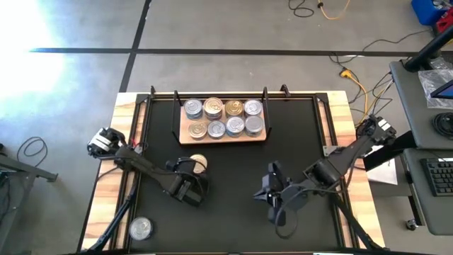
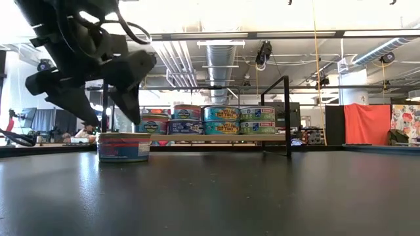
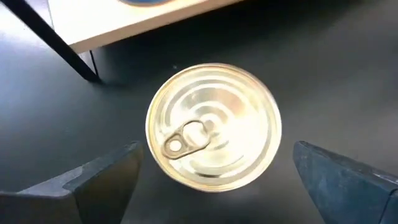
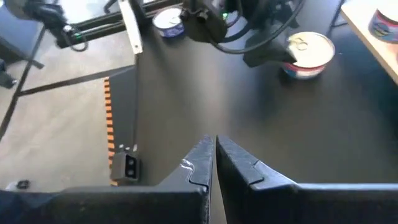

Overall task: Stack canned seafood by type on shelf
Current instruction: Stack the blue-pink tuna can on top of the other blue-pink tuna can on the shelf

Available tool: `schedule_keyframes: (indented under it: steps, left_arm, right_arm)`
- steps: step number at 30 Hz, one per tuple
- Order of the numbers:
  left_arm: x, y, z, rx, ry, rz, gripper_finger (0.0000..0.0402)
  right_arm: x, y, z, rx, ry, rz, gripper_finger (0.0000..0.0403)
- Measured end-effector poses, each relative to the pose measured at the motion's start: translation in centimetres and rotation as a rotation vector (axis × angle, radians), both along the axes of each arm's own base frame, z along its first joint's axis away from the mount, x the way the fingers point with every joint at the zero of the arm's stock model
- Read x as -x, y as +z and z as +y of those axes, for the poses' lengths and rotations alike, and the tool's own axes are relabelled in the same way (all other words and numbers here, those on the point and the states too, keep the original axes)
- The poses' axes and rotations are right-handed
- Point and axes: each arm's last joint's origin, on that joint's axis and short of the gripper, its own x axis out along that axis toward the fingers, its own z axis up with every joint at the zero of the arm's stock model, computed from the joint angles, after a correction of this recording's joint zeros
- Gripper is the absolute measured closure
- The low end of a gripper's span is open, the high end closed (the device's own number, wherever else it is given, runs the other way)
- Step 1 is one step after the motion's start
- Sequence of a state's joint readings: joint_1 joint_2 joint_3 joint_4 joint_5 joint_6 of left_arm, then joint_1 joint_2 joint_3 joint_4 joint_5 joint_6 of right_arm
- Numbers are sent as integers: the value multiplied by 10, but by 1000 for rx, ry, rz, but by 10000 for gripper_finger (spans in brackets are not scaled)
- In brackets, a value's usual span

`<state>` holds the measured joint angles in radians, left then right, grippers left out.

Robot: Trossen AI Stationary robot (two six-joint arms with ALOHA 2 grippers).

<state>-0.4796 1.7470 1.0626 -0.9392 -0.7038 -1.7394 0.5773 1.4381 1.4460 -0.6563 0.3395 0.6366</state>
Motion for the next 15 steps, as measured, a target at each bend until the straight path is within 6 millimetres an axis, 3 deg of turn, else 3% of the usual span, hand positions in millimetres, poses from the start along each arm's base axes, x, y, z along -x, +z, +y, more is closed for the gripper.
schedule_keyframes:
  steps: [7,12,15]
  left_arm:
    - [0,-6,10,27,-187,227,2]
    - [4,-11,20,15,-280,303,1]
    - [1,-8,20,39,-318,255,1]
  right_arm:
    - [-14,-27,-7,-12,-117,144,390]
    - [-31,-46,6,-66,-74,178,390]
    - [-40,-48,17,-140,-30,160,390]
